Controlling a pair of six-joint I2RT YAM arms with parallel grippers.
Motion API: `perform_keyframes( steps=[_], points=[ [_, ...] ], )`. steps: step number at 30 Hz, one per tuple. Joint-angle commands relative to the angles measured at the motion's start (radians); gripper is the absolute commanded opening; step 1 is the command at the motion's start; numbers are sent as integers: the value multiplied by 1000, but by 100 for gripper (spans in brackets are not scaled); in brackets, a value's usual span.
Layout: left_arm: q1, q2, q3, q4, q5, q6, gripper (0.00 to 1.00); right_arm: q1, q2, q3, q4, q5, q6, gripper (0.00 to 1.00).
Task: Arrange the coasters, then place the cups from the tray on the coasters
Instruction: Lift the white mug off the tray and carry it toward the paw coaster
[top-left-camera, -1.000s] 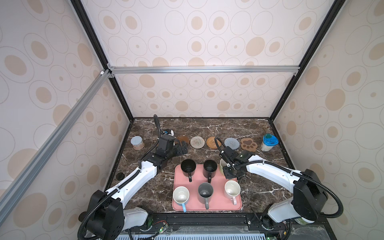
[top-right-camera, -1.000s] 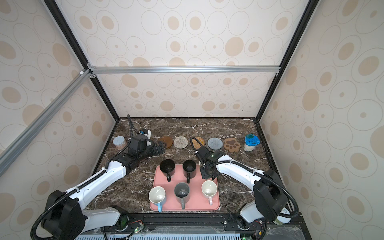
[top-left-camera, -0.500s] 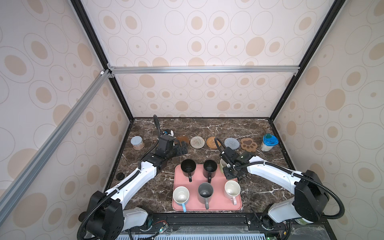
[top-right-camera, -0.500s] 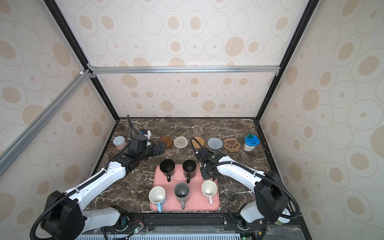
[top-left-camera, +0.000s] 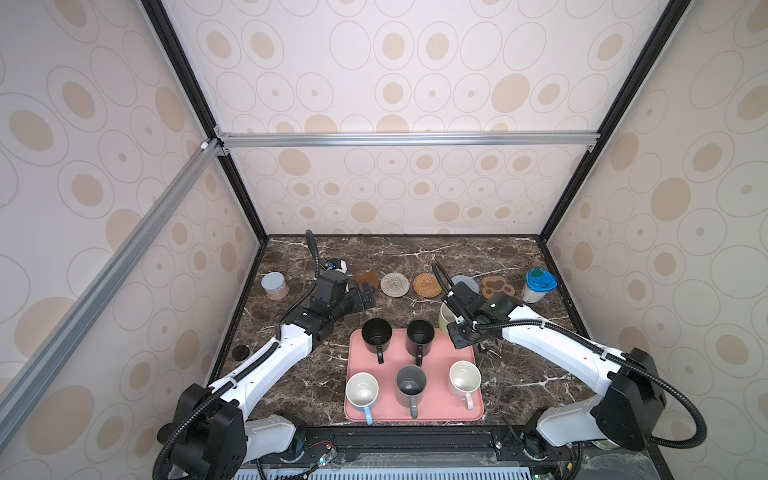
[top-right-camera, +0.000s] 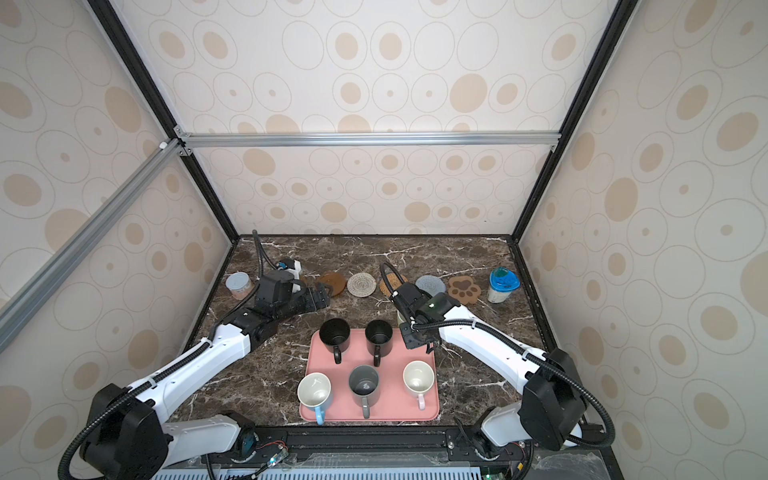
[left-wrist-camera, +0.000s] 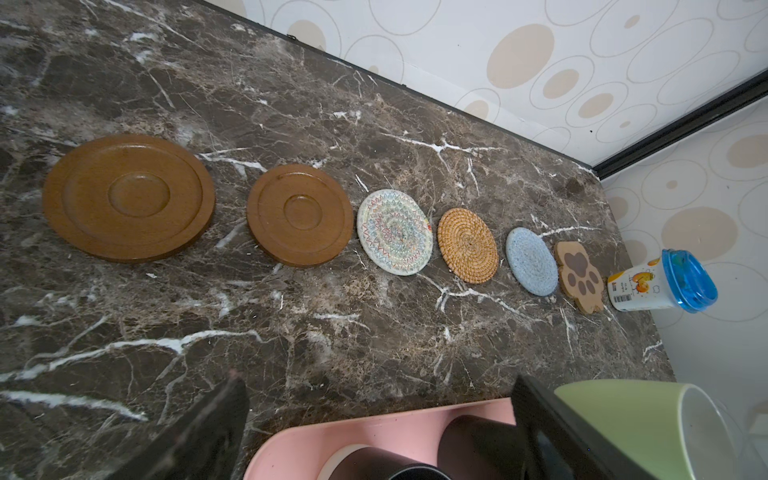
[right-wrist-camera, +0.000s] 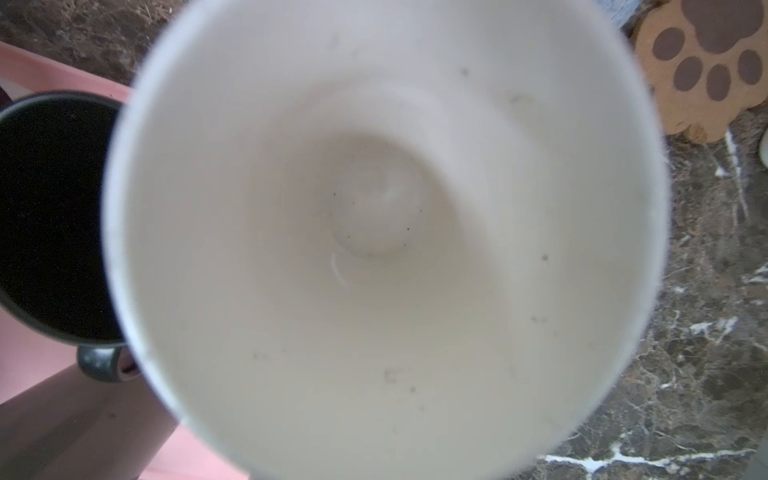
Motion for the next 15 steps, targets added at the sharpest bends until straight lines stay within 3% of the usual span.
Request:
perform_keyframes(
  steps=[1, 15],
  points=[
    [2, -27, -7, 12, -10, -11, 100, -24, -3, 52, -13, 49, -37, 0],
    [2, -42, -7, 11, -6, -8, 100, -333, 76, 130, 68, -50, -204, 0]
  ],
)
